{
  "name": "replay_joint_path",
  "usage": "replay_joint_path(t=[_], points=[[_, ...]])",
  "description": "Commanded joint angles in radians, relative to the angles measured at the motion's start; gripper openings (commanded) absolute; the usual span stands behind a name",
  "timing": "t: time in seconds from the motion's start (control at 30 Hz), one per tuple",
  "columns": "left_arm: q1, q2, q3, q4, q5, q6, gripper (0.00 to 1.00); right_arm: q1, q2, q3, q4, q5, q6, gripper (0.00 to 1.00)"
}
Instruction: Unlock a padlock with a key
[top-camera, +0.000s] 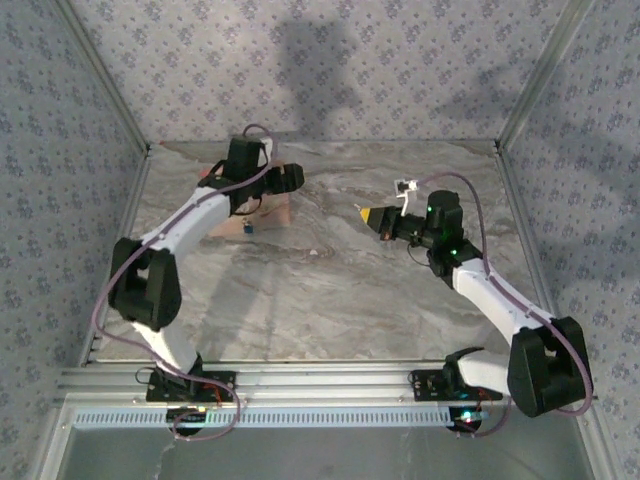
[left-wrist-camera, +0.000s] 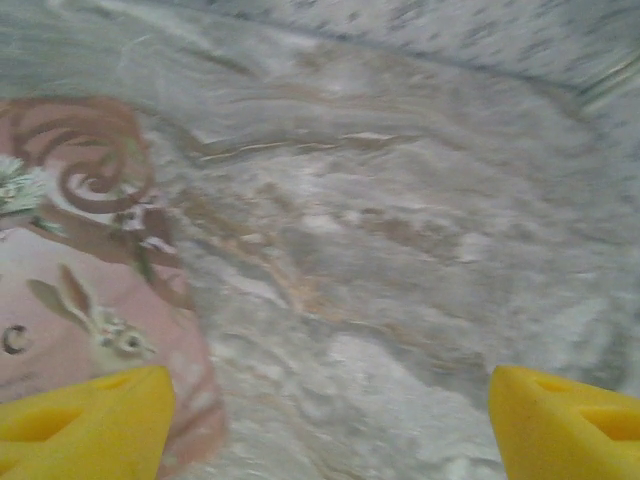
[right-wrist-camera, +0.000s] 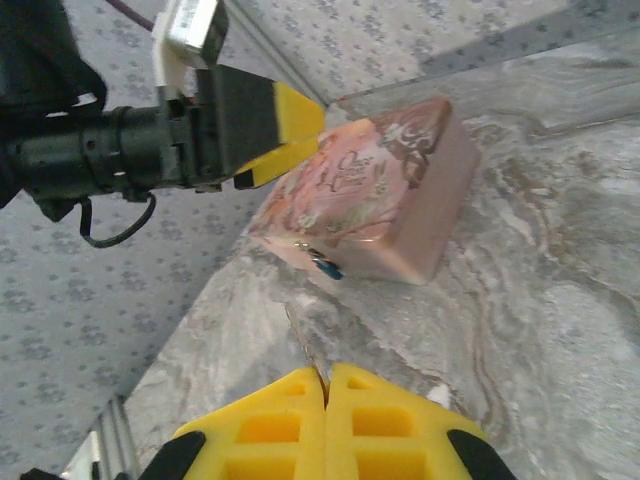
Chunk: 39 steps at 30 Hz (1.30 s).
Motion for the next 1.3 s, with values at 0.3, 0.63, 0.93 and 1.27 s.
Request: replay_joint_path(t=[0.3,0.63,0.93,1.27], points=[[-0.012,0.264,0.221,-0.219,-0.191,0.147,0.82,-0.019,-0.043,-0.029,-0.135,0.105,-0.050,0.01],[-0.097,0.273,0.174,-0.247,-0.194,0.165,0.83,-0.083,-0.073,-0.022,-0.224,0.117,-0.063,0.01],[-0.243,0.284,0.150,-0.241,-0.157,0.145,0.82,-0.162,-0.118,-0.027,-0.322,0.147,-0.062,0.01],[-0.410,0.319,0.193,-0.241,-0.081,0.169,0.81,-0.226,-0.146,-0.056,-0.362,0.166,-0.046,0.01]])
